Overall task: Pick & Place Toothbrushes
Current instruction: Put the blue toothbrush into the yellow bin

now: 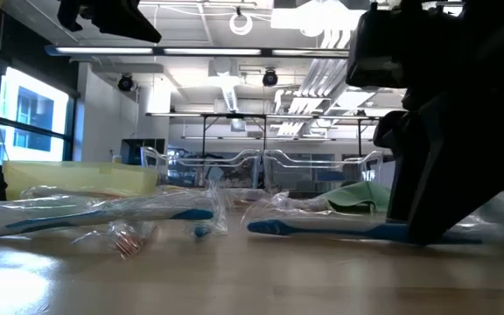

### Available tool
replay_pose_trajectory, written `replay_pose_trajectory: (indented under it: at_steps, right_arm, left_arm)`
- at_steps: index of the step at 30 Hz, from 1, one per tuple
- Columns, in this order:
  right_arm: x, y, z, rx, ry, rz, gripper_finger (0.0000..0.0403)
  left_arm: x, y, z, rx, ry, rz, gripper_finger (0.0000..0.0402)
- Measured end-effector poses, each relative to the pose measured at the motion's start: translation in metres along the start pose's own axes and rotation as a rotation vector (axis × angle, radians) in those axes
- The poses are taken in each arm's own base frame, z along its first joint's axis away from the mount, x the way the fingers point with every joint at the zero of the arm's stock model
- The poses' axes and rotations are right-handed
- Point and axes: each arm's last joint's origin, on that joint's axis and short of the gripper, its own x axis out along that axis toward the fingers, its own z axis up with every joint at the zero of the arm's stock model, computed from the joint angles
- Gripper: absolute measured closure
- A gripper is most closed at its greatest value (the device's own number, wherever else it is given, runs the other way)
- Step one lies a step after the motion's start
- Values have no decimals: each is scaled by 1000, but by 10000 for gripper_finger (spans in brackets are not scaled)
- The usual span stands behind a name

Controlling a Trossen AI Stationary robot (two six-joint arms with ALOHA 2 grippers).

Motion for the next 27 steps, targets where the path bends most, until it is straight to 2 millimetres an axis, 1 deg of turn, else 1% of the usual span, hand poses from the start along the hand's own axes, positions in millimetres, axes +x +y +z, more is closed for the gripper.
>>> replay_pose_trajectory:
  at_steps: [6, 7, 8, 14, 21, 27]
  right_arm:
    - [0, 0, 0, 2, -6, 2, 368]
    - [0, 0, 1, 3, -8, 6, 381]
    - [-1, 1, 1, 4, -10, 12, 386]
    - [-9, 0, 7, 21, -16, 63, 392]
    - [-36, -5, 28, 32, -116, 135, 394]
    - [-66, -11, 43, 14, -202, 178, 395]
  left_arm:
    - [0, 0, 0, 0, 0, 1, 394]
    - [0, 0, 0, 0, 0, 1, 394]
    - [0, 0, 0, 0, 0, 1, 394]
    - [0, 0, 0, 0, 0, 1, 394]
    - [0, 0, 0, 0, 0, 1, 394]
    - [0, 0, 0, 0, -1, 1, 394]
